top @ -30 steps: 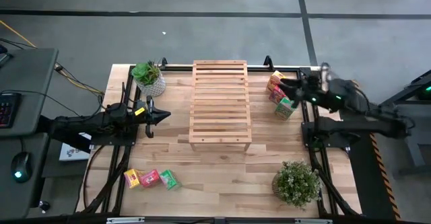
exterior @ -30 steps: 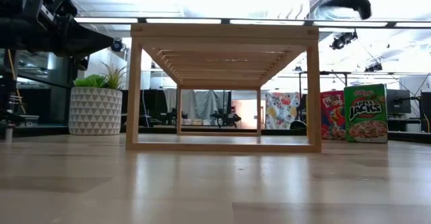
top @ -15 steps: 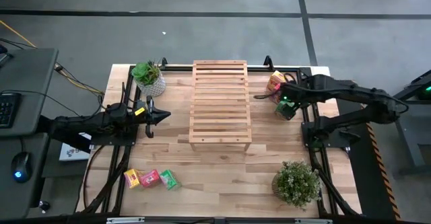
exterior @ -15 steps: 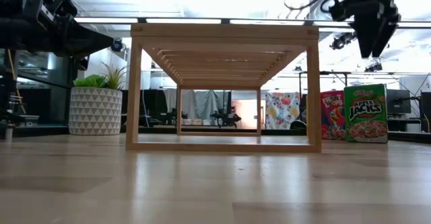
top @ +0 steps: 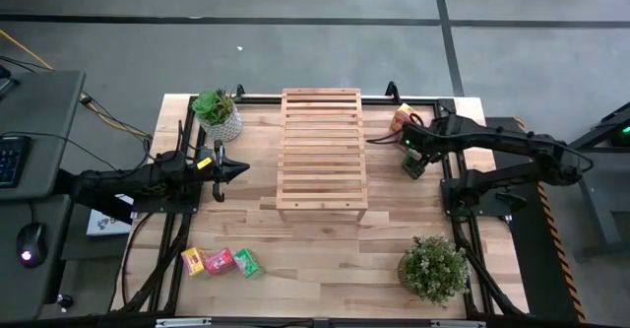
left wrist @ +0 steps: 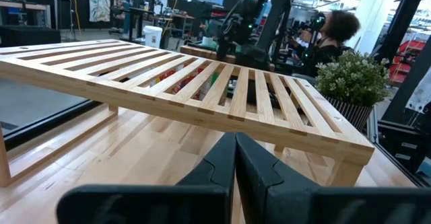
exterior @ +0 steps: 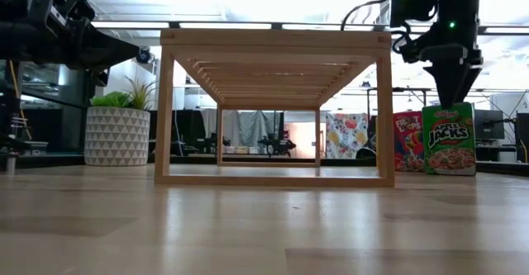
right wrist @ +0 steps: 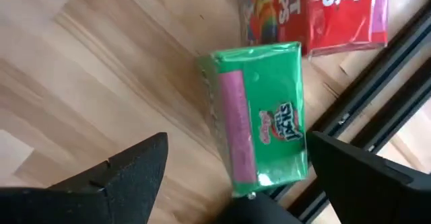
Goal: Stack cereal on shelf
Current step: Put the top green cereal box on the shelf
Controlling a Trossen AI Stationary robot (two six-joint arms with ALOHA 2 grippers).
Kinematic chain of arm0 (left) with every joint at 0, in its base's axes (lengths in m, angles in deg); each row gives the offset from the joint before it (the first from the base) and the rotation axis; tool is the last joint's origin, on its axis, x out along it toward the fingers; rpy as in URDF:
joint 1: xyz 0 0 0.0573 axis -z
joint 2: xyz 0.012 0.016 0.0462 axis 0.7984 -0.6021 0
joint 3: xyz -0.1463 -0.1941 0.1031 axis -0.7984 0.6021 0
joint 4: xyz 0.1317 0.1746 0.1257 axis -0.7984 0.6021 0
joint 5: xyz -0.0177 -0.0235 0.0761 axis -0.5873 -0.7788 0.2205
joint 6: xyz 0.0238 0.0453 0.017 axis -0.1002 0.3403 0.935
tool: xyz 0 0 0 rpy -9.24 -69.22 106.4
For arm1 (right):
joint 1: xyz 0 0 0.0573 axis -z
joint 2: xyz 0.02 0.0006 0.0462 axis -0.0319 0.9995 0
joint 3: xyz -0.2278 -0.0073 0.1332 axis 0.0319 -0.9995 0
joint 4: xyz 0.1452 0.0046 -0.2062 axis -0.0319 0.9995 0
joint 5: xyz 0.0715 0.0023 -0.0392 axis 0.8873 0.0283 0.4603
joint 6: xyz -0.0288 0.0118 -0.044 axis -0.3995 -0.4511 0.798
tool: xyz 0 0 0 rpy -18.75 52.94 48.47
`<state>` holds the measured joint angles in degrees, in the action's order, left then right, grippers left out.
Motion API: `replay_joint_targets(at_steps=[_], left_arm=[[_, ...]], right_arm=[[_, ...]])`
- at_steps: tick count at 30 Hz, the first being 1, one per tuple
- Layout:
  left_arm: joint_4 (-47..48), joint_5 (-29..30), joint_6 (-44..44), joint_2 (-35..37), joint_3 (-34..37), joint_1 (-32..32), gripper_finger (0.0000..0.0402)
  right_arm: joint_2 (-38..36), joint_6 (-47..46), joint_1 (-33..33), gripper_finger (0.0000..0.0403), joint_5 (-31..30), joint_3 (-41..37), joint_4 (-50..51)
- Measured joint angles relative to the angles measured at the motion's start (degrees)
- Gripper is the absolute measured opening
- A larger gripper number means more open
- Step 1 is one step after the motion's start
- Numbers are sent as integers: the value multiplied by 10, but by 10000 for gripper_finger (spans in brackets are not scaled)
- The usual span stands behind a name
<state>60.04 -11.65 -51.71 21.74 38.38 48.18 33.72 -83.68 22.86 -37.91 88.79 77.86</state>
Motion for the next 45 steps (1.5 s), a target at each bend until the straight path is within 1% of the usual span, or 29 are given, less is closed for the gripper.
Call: replay_joint_targets(at_steps=[3,5,10,18,26,29,45], left_arm=[[0,0,0,0,0,0,3],[0,0,0,0,0,0,3],[0,0,0,0,0,0,3],[0,0,0,0,0,0,3],[0,0,0,0,0,0,3],[0,0,0,0,0,0,3],[0,0,0,0,0,0,3]], right_arm=[[0,9,14,351,-23,-1,-4],[0,19,24,351,-27,-1,-4],[9,53,44,350,17,-1,-6],[67,104,59,350,32,-1,-15],[103,109,64,344,33,-1,-18],[106,107,64,326,34,-1,-20],[106,103,64,198,39,-1,-13]])
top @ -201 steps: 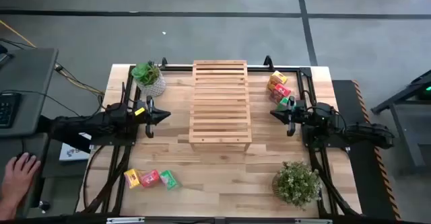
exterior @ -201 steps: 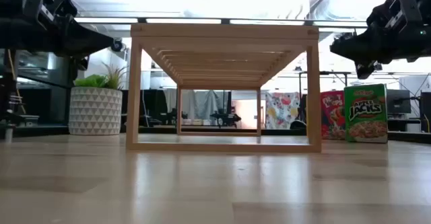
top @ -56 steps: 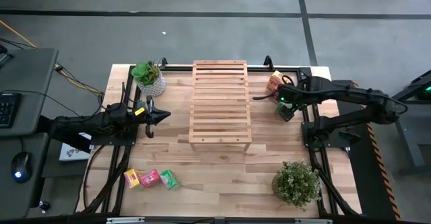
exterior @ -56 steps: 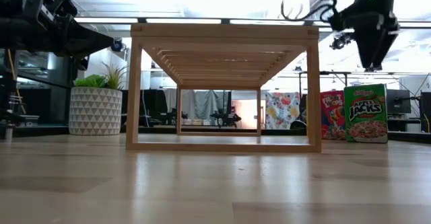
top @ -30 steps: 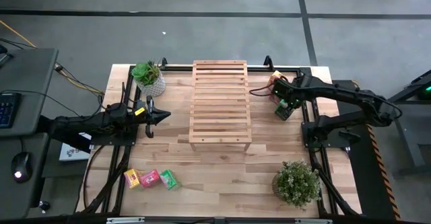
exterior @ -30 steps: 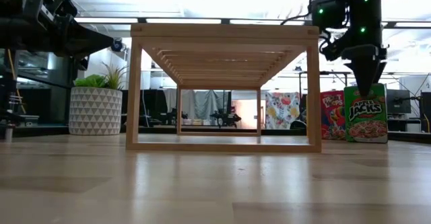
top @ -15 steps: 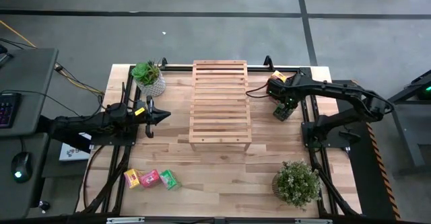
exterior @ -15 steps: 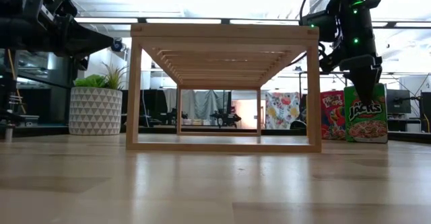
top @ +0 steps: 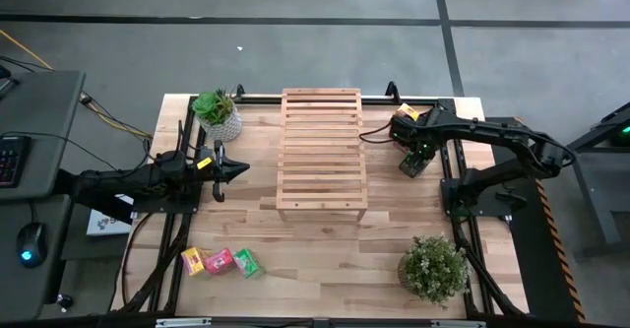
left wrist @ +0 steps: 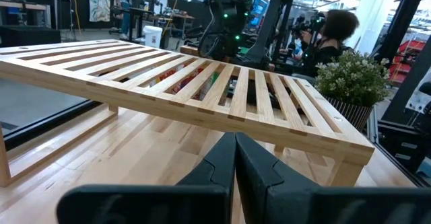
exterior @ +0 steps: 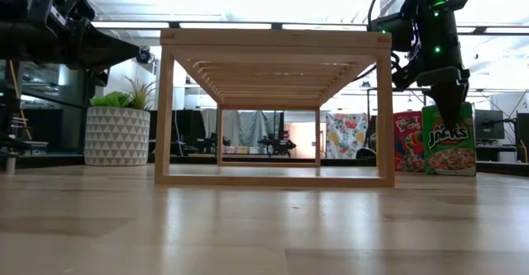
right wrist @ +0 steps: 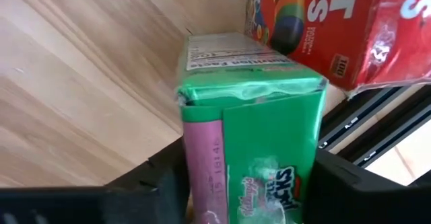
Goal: Stack cereal on shelf
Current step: Put the top green cereal box on the shelf
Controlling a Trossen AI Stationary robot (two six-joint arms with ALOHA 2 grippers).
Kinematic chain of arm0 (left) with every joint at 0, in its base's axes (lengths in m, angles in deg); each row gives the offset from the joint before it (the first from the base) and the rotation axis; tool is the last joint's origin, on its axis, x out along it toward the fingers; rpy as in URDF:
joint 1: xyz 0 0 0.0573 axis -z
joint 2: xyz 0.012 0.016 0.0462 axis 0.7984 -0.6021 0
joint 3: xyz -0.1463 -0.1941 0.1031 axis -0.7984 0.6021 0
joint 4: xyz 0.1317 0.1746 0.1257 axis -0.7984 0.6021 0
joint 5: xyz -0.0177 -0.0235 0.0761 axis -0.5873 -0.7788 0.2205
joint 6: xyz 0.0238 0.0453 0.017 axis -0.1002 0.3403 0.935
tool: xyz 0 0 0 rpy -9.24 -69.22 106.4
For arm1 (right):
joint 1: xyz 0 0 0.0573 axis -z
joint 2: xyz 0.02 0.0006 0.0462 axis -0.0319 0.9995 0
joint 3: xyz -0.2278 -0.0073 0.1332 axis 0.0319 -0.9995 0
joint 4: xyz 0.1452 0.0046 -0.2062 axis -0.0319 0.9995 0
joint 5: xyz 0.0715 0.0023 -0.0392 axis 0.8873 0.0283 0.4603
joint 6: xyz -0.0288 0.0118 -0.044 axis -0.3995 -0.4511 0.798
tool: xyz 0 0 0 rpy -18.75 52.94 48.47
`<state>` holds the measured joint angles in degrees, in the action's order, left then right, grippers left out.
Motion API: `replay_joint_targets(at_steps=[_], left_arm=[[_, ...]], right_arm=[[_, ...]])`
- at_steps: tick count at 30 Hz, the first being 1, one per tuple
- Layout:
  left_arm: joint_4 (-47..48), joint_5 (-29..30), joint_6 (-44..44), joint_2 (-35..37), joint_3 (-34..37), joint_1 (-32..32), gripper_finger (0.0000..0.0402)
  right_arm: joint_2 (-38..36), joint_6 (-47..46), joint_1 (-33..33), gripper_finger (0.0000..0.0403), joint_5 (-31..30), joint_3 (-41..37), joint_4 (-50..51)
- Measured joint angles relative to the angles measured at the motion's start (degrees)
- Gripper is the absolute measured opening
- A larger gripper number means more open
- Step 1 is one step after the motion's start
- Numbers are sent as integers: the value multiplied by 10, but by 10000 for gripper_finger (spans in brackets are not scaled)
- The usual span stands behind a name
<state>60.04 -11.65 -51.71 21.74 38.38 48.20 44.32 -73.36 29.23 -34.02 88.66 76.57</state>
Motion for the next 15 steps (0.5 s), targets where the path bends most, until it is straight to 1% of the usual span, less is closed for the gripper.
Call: replay_joint_targets(at_steps=[3,6,11,15], left_arm=[[0,0,0,0,0,0,3],[0,0,0,0,0,0,3],[0,0,0,0,0,0,3],[0,0,0,0,0,0,3]], right_arm=[[0,12,0,179,10,0,5],[0,23,0,162,35,1,10],[-1,63,0,149,109,36,68],[-1,103,0,148,182,105,143]])
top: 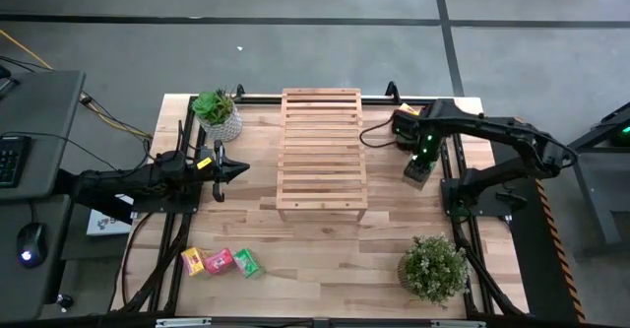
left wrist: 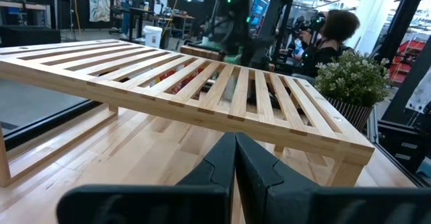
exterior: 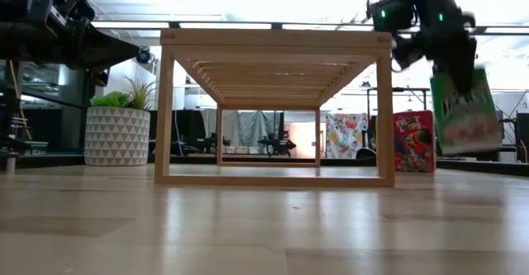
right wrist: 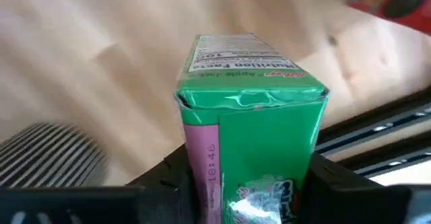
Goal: Stack cereal on shelf
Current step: Put the top green cereal box on the shelf
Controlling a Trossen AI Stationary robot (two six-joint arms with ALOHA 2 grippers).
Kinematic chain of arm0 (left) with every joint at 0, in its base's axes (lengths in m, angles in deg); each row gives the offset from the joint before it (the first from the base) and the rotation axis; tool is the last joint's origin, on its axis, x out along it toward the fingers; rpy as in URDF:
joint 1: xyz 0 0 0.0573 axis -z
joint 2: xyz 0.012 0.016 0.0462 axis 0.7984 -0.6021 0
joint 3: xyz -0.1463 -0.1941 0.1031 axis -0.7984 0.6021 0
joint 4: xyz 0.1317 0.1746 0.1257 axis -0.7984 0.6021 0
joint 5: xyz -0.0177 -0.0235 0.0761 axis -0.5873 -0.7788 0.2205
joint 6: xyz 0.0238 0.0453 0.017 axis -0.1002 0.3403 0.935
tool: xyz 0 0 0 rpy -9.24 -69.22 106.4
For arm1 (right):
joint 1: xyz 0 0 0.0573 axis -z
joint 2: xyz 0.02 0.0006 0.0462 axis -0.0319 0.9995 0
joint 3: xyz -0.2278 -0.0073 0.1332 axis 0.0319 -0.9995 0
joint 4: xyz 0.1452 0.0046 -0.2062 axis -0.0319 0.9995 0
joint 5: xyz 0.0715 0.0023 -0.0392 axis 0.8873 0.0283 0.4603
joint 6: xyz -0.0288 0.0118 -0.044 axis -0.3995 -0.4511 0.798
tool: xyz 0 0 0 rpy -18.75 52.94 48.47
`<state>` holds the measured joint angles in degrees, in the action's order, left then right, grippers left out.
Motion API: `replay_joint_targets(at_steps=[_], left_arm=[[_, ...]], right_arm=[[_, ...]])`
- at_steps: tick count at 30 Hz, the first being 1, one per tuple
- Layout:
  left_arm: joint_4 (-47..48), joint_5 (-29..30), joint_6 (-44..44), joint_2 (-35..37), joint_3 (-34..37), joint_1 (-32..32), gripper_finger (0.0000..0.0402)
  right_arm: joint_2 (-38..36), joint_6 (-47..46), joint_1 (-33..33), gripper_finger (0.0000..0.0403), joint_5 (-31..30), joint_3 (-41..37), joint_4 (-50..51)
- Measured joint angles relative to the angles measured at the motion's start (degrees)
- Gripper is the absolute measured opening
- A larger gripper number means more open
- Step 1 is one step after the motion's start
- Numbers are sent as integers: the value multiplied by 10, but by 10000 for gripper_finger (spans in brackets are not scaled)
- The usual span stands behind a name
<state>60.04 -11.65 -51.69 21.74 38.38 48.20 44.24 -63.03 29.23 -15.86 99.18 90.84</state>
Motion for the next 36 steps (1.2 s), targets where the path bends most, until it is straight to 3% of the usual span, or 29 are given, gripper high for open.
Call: replay_joint_targets(at_steps=[7,10,15,21,29,36], left_arm=[[0,0,0,0,0,0,3],[0,0,0,0,0,0,3],[0,0,0,0,0,0,3],[0,0,0,0,0,0,3],[0,0,0,0,0,0,3],[0,0,0,0,0,0,3]], right_arm=[[-4,41,0,148,127,197,51],[-5,39,0,148,135,315,52],[7,7,-10,148,28,497,7],[104,1,-28,148,-96,638,19],[290,44,-21,148,-227,718,53],[388,61,0,148,-234,732,52]])
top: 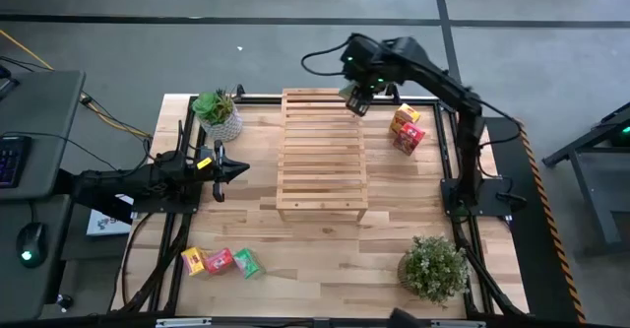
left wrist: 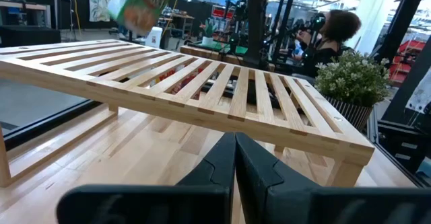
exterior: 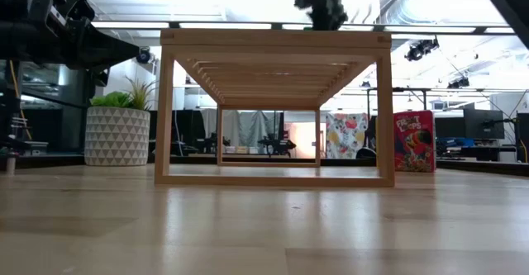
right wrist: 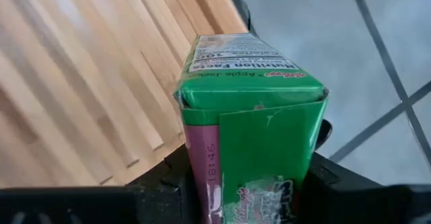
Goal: Stack cereal on shelf
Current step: Put the top green cereal box on the shelf
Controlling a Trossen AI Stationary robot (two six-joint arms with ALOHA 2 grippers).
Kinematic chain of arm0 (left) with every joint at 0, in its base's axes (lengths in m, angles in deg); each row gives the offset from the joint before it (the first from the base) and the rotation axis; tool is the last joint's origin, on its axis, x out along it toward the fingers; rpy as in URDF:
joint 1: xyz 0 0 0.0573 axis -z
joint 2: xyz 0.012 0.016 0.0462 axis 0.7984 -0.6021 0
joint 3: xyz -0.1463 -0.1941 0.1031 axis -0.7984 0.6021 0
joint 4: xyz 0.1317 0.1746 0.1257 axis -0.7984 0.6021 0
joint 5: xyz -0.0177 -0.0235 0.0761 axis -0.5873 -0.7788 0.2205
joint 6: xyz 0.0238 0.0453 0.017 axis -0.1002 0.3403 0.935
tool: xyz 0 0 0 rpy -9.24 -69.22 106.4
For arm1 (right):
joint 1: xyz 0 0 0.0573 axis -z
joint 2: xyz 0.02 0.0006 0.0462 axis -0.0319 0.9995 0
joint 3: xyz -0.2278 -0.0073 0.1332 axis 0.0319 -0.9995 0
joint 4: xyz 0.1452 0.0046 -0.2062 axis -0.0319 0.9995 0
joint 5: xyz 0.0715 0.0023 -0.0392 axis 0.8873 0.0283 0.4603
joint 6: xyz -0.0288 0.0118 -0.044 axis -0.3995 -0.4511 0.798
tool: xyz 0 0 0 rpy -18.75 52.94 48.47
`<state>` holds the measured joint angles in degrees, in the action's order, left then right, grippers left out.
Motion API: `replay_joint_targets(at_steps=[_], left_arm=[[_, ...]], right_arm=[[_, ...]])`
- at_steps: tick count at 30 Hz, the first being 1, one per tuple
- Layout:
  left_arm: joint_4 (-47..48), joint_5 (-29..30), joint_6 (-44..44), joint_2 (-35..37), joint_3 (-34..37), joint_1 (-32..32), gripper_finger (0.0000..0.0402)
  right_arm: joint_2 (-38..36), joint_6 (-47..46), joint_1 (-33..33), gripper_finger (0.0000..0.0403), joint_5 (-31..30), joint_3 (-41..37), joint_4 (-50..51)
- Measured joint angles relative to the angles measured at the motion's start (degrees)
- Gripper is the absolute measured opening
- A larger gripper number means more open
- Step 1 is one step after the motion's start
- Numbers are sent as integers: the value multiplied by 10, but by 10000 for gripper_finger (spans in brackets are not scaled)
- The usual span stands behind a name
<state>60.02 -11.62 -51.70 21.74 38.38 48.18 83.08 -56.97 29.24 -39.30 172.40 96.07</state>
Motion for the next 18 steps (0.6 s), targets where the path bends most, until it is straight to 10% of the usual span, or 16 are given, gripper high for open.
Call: replay_joint_targets(at_steps=[18], left_arm=[[0,0,0,0,0,0,3]], right_arm=[[20,104,8,149,30,1,-5]])
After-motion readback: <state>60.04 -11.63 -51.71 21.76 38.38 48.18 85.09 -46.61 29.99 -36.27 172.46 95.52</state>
